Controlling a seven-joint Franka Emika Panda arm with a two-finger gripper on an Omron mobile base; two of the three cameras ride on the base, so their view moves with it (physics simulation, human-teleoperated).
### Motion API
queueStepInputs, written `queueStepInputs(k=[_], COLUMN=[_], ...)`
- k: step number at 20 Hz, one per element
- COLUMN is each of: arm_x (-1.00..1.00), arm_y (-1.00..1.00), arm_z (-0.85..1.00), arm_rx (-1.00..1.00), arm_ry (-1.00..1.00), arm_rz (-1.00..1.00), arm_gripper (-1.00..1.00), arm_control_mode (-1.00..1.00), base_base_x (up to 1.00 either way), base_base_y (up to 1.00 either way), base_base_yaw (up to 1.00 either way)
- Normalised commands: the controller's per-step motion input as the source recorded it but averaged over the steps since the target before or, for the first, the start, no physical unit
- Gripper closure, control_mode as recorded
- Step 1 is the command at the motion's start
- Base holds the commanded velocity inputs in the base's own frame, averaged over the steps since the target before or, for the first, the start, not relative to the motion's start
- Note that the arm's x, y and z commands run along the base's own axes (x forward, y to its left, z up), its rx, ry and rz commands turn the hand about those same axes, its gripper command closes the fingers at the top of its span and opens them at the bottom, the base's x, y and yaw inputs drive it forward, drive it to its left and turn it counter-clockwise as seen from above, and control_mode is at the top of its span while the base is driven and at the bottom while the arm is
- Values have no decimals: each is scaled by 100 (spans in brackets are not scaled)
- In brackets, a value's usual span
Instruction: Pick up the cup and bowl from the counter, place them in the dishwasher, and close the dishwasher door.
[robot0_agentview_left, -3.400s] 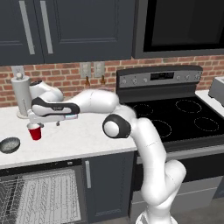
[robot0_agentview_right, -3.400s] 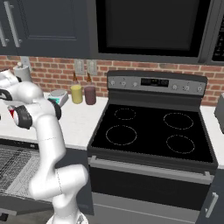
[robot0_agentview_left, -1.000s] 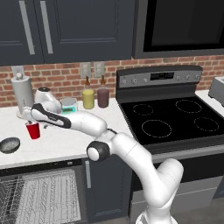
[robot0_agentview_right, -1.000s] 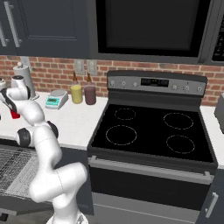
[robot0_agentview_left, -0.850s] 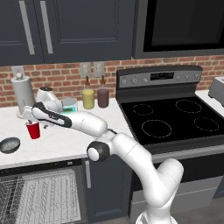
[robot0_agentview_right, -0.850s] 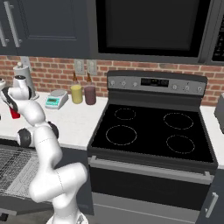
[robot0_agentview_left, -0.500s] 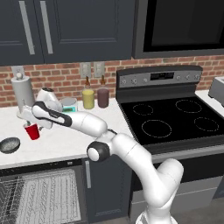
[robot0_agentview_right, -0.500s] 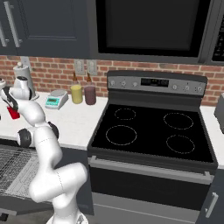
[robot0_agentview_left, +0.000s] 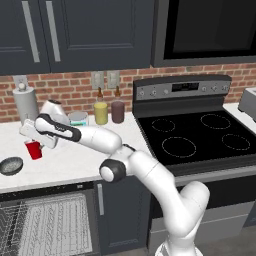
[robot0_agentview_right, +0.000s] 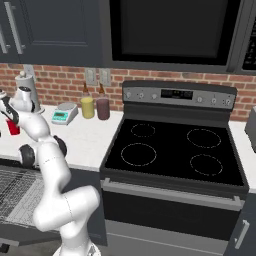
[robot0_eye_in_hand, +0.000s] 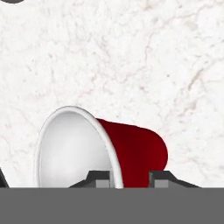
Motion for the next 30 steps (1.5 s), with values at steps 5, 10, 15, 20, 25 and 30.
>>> queueStepInputs(k=[5,10,15,20,25,30], arm_x=[-39,-77,-99,-99,-97,-90], arm_y=[-7,-37,-15,-4,5,-1], arm_z=[0,0,20,46,19,-20], arm_rx=[-31,-30,-23,-14,-10,-20], arm_ry=[1,-1,-5,-5,-8,-12], arm_rz=[-15,-8,-1,0,10,11], arm_gripper=[100,100,100,100,100,100], arm_control_mode=[-100,-100,-100,-100,-100,-100], base_base_x=[0,0,0,0,0,0], base_base_y=[0,0,0,0,0,0], base_base_yaw=[0,0,0,0,0,0])
